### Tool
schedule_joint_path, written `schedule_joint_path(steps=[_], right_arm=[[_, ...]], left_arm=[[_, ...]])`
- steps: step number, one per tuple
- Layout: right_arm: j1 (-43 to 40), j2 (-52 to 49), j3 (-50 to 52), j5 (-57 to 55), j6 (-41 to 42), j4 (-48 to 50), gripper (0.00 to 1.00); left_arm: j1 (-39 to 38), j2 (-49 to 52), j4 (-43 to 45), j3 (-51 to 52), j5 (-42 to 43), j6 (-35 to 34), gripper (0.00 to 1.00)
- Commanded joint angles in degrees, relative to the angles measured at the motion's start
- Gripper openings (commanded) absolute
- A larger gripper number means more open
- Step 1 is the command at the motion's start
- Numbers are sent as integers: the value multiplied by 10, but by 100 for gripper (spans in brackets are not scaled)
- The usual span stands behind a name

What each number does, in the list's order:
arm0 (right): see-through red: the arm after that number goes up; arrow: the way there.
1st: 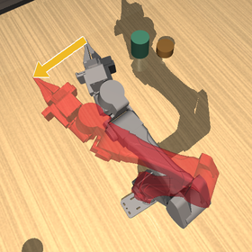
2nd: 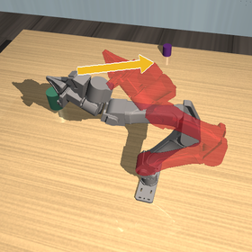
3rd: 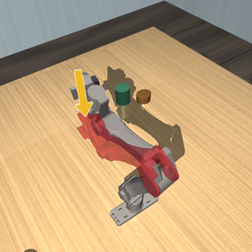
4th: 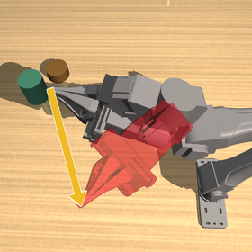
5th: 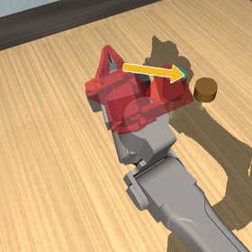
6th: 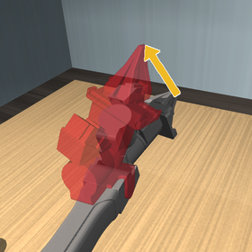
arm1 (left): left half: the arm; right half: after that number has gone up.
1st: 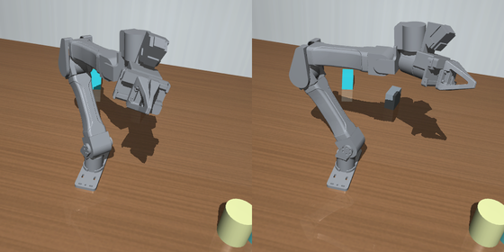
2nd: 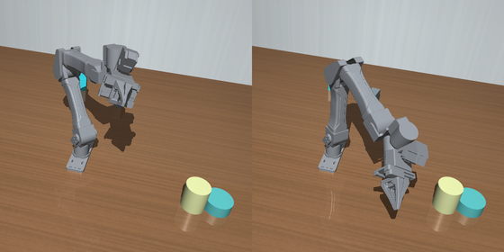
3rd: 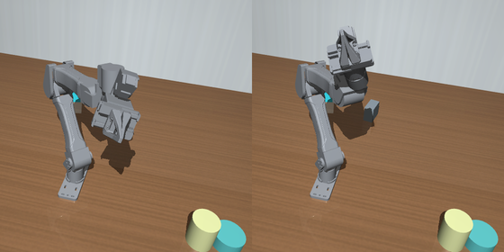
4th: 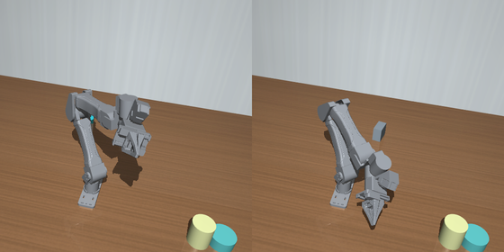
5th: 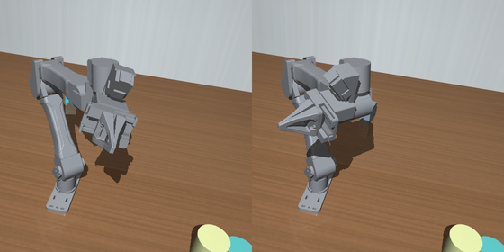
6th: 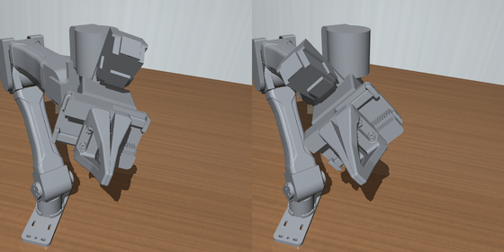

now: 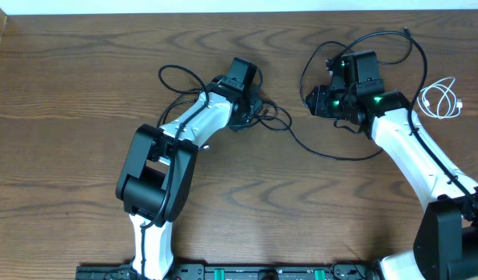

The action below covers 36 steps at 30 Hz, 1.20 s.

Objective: Untangle cables

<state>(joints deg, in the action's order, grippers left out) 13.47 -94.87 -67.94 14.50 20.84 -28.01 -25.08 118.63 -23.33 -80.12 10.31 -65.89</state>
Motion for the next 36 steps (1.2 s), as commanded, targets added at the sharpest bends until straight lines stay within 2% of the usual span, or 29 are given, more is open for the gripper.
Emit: schedule_joint_path(steps=[1, 4, 6, 7, 8, 10, 12, 13, 15, 17, 20, 21, 23, 27, 28, 31, 33, 36], right_arm=[[2, 0, 2, -5, 5, -1, 34], [2, 0, 2, -5, 5, -3, 34], [2, 0, 2, -5, 5, -3, 31], [2, 0, 2, -5, 5, -3, 31], [2, 0, 2, -5, 5, -5, 31], [2, 0, 2, -5, 5, -7, 31], [2, 0, 2, -4, 5, -7, 29], [3, 0, 2, -4, 5, -7, 29], [13, 0, 2, -4, 5, -7, 42], [35, 0, 2, 9, 5, -7, 55], [53, -19, 2, 49, 6, -7, 56], [54, -35, 2, 96, 5, -4, 56], [56, -77, 2, 179, 3, 17, 56], [81, -151, 2, 187, 3, 43, 50], [87, -158, 2, 176, 3, 49, 48], [92, -161, 2, 72, 3, 40, 32], [92, -161, 2, -3, 3, 32, 29], [92, -161, 2, -9, 3, 32, 29]], left_arm=[[-14, 16, -3, -3, -11, -49, 37], [-25, 21, -7, -3, -7, -48, 36], [-35, 21, -44, -3, -10, -43, 31], [-35, 21, -56, -3, -22, -39, 23], [-35, 21, -64, -3, -30, -25, 10], [-35, 21, -71, -3, -35, 44, 7], [-18, 20, -96, -3, -30, 174, 7], [-11, 16, -108, -3, -13, 192, 7], [8, -8, -116, -3, 48, 213, 7], [12, -26, -116, -3, 62, 213, 7], [20, -26, -110, -4, 125, 213, 7], [27, -26, -106, -4, 153, 213, 7], [36, -26, -105, -4, 177, 213, 7], [36, -26, -105, -4, 178, 210, 7], [36, -26, -105, -4, 178, 210, 7], [37, -26, -105, -4, 198, 211, 7], [37, -39, -106, -4, 204, 211, 7], [37, -83, -107, -4, 199, 211, 7]])
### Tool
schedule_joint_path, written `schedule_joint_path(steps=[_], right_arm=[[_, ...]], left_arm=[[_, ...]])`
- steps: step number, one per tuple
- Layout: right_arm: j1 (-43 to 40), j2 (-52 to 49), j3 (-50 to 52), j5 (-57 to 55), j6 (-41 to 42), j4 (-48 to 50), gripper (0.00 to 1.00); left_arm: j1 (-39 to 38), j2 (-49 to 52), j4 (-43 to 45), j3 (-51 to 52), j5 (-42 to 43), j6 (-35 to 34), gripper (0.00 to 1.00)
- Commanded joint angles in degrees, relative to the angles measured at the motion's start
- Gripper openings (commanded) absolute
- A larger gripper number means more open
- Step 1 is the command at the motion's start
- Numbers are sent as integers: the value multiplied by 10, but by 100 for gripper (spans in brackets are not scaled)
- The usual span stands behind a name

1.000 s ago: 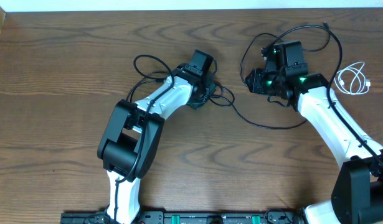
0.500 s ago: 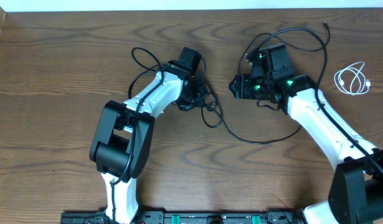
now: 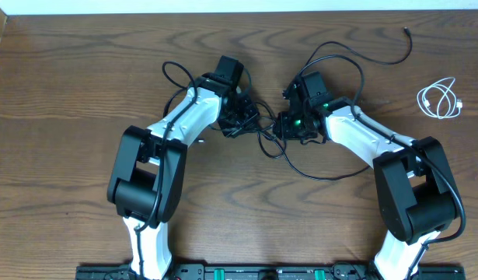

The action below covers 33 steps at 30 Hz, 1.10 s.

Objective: Untangle cables

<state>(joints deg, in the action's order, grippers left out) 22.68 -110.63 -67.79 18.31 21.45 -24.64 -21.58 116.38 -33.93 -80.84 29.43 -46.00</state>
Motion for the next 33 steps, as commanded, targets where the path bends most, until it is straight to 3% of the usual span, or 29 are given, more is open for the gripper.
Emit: schedule_joint_path(steps=[1, 6, 8, 9, 11, 12, 19, 28, 33], right_arm=[[1, -3, 0, -47, -3, -2, 29], [0, -3, 0, -38, -2, 3, 26], [0, -3, 0, -38, -2, 3, 23], [0, -3, 0, -38, 19, -5, 12], [-1, -10, 0, -23, 38, -9, 3], [-1, -17, 0, -10, 38, -9, 1], [-4, -33, 0, 18, 92, -33, 1], [-5, -36, 0, 18, 92, -32, 1], [-5, -36, 0, 18, 92, -31, 1]], left_arm=[[2, -79, -1, 3, 0, 12, 7], [0, -124, -11, 4, -14, 12, 7], [-10, -122, -31, 4, -64, 11, 7], [-23, -115, -41, 4, -85, -5, 11], [-39, -107, -40, 4, -111, -28, 17], [-47, -97, -40, 4, -147, -51, 30], [-67, -14, -21, 4, -108, -73, 31], [-68, -4, -23, 12, -138, -117, 30], [-71, 14, 0, 16, -136, -133, 24]])
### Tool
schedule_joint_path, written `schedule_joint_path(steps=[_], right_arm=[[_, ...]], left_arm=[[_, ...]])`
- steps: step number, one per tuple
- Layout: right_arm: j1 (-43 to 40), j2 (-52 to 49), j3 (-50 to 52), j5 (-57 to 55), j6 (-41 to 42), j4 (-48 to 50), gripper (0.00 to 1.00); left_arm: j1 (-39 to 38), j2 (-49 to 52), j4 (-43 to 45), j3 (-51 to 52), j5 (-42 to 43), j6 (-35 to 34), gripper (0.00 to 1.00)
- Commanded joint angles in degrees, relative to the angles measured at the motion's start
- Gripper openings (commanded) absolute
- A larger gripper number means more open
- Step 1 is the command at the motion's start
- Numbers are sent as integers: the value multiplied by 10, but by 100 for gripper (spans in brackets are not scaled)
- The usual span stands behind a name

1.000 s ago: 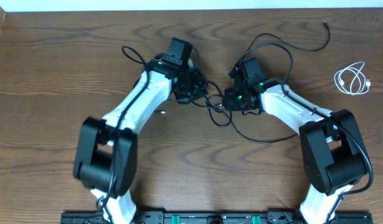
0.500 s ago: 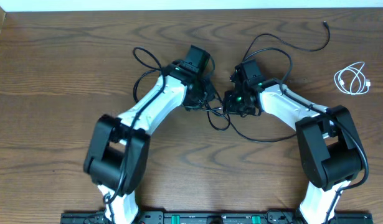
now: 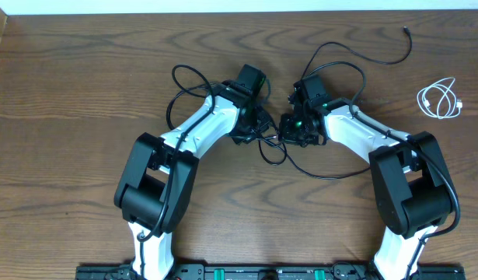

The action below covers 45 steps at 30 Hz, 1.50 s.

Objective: Untangle cables

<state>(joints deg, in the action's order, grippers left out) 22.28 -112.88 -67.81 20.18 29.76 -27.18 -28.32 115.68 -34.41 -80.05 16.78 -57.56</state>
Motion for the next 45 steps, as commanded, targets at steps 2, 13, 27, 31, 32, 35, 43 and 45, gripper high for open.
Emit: schedule_joint_path(steps=[2, 13, 27, 31, 32, 35, 43, 45], right_arm=[[-1, -14, 0, -1, 9, -5, 1], [-1, -14, 0, -1, 9, -4, 8], [-1, -14, 0, -3, 9, 6, 13], [-1, -14, 0, -12, 9, 15, 14], [-1, -14, 0, -12, 9, 15, 15], [-1, -14, 0, -14, 9, 17, 15], [-1, -14, 0, -3, 8, 10, 16], [-4, -14, 0, -3, 8, 5, 17]], left_arm=[[-7, 35, 17, 8, -9, -17, 23], [-10, 68, -16, 9, -8, -12, 10], [-21, 30, -9, 9, 27, 40, 7], [-21, 19, -16, 9, 28, 44, 7], [-21, 18, -19, 9, 38, 47, 7], [-21, 17, -23, 9, 53, 55, 7], [-14, 14, -26, 5, 53, 65, 7], [-4, 14, -27, 4, 53, 65, 7]])
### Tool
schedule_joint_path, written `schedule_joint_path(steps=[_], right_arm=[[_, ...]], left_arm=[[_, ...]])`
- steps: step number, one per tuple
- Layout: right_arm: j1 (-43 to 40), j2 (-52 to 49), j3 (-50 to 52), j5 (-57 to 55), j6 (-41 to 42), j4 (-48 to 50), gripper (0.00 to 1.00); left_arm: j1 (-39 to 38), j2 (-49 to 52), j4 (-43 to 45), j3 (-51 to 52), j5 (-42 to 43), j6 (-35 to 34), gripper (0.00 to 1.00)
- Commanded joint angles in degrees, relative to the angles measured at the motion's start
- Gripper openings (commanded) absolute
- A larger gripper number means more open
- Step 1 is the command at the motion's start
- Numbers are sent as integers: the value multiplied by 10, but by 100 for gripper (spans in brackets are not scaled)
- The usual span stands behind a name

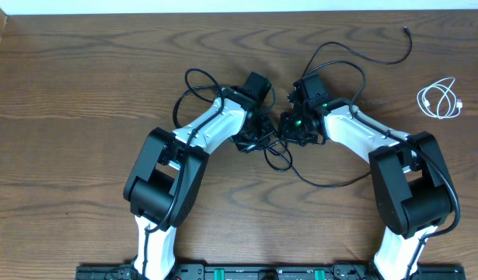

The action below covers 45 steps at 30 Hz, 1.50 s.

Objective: Untangle cables

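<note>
A long black cable point(330, 181) lies across the table's middle, knotted into a tangle point(273, 148) between the two arms. My left gripper point(259, 137) reaches in from the left and appears shut on the cable at the tangle. My right gripper point(288, 127) faces it from the right, a few centimetres away, and also appears shut on the cable. One loop point(193, 80) trails behind the left wrist. Another strand runs up to a plug end point(407, 32) at the far right. The dark fingers are hard to separate from the cable.
A coiled white cable point(440, 99) lies apart at the right edge. The brown wooden table point(68, 155) carries nothing else. A black rail point(239, 272) runs along the front edge at the arm bases.
My left gripper has shifted a little to the right and toward me, closer to the right gripper. The loop behind it followed. The right gripper has stayed put and the lower cable loop has tightened slightly.
At first the grippers were far apart, the left at a tangle, the right near the far right loops. Then the right gripper stood at the middle, cable with it. Since then the left has stood closer to it at each moment, bunching the tangle.
</note>
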<state>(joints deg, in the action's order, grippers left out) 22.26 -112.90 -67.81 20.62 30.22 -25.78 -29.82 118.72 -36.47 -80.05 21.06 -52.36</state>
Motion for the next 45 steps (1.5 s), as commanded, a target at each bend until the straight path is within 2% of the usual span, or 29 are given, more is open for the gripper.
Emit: schedule_joint_path(steps=[1, 26, 38, 41, 45], right_arm=[[-5, -14, 0, -8, 4, -11, 16], [16, -14, 0, 70, 6, -8, 17], [34, -14, 0, 73, 10, 7, 17], [33, -14, 0, 65, 10, 7, 16], [30, -14, 0, 62, 3, 7, 11]], left_arm=[[13, -17, -6, 4, 10, 13, 7], [26, -20, 34, 4, 45, -2, 7], [21, -20, 56, 4, 68, -16, 7], [21, -20, 60, 4, 63, -15, 7], [20, -20, 50, 4, 3, -14, 8]])
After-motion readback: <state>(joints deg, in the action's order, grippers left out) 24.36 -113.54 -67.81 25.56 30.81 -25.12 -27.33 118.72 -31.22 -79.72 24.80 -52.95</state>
